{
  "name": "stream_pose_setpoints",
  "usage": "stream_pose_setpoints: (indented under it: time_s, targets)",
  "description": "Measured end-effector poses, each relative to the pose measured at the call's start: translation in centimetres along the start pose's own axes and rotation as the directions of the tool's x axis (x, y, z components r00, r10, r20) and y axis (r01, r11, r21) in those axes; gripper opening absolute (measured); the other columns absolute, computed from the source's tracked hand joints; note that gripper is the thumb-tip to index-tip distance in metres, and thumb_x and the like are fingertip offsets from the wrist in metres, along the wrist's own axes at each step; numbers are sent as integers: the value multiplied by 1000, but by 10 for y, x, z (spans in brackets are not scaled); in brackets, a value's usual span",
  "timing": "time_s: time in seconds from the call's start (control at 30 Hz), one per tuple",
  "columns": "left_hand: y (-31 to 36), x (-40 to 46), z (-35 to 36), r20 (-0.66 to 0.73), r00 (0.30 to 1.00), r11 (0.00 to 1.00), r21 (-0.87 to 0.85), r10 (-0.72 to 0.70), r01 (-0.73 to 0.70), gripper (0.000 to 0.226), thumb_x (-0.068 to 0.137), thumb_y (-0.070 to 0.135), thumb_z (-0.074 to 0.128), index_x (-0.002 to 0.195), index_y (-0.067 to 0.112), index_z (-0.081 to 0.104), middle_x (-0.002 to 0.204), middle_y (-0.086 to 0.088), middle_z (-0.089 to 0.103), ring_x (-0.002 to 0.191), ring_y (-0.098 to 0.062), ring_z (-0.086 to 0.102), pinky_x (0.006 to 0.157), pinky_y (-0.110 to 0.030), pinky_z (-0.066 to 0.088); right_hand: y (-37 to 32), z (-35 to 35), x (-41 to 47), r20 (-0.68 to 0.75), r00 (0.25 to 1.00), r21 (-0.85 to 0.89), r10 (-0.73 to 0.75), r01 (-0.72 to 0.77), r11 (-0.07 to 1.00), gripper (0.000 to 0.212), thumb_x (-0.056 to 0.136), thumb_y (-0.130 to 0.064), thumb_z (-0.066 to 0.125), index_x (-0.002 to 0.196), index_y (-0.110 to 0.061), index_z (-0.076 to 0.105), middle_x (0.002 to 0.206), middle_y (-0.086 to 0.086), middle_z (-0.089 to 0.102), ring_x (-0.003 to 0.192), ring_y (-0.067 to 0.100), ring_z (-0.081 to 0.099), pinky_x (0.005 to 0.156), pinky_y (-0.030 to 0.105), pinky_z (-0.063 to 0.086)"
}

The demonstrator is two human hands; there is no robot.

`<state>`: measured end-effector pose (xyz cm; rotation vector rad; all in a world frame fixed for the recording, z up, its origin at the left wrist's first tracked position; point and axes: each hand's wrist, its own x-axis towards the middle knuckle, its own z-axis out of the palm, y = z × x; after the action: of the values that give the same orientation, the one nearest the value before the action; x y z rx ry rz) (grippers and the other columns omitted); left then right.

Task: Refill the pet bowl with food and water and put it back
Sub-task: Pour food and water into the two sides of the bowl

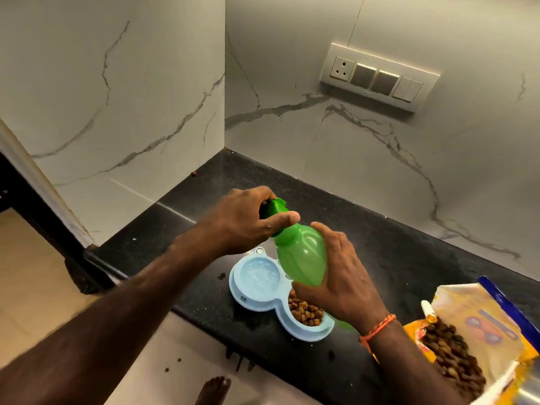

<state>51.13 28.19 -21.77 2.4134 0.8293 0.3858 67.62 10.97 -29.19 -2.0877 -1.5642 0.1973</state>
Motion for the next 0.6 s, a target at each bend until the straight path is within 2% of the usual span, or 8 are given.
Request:
stream_pose_setpoints:
  time_s: [0.13, 0.23, 0.3, 0.37, 0.47, 0.53, 0.6]
  targets:
    - [27, 0, -26, -14, 996, 980, 181, 85, -81, 76, 70, 85, 41, 116, 27, 61, 93, 3, 67, 79, -11, 62, 70, -30, 54, -17, 4, 6, -106, 994, 136, -25, 39, 990, 108, 57, -55, 78, 150, -38, 26, 133, -10, 43, 116, 11, 48, 91, 27, 46]
    - [37, 2, -43, -9, 993, 950, 292, 121, -113, 80, 68, 87, 38, 114, 28, 63, 85, 5, 67, 69, -7, 59, 69, -30, 56, -24, 9, 9, -130, 991, 226, -21, 50, 973, 112, 56, -49, 87, 150, -38, 27, 133, -13, 43, 117, 9, 48, 90, 19, 43]
    - [46, 3, -50, 5, 988, 928, 343, 153, -146, 74, 72, 83, 44, 114, 26, 63, 81, 8, 61, 63, 0, 53, 62, -25, 50, -29, 12, 11, -148, 989, 290, -3, 46, 956, 112, 54, -48, 87, 149, -37, 28, 134, -14, 44, 116, 8, 49, 90, 14, 41]
    - [54, 3, -52, 43, 983, 921, 344, 179, -183, 65, 77, 74, 56, 119, 26, 61, 87, 8, 60, 65, -1, 52, 58, -18, 42, -36, 14, 14, -168, 985, 361, 25, 38, 932, 110, 52, -50, 84, 148, -37, 30, 135, -14, 46, 116, 7, 51, 91, 18, 45]
    - [57, 6, -59, 206, 953, 924, 267, 222, -273, 46, 83, 55, 69, 123, 35, 57, 108, 9, 61, 86, -8, 57, 67, -18, 47, -42, 14, 18, -174, 984, 442, 44, 38, 896, 106, 53, -48, 87, 144, -40, 32, 136, -14, 47, 117, 4, 52, 93, 18, 46]
    - [58, 8, -68, 371, 878, 907, 174, 302, -385, 31, 87, 29, 72, 114, 40, 61, 125, 14, 55, 108, -6, 55, 85, -24, 52, -46, 14, 19, -173, 983, 488, 54, 38, 872, 106, 55, -36, 93, 142, -43, 32, 135, -14, 50, 118, 0, 53, 92, 15, 45]
    - [57, 8, -76, 501, 791, 903, 44, 350, -428, 40, 87, 15, 71, 117, 41, 62, 148, 20, 37, 127, -2, 45, 97, -19, 49, -49, 13, 19, -191, 980, 516, 61, 47, 855, 107, 58, -27, 96, 145, -37, 35, 137, -14, 51, 121, -1, 53, 94, 18, 46]
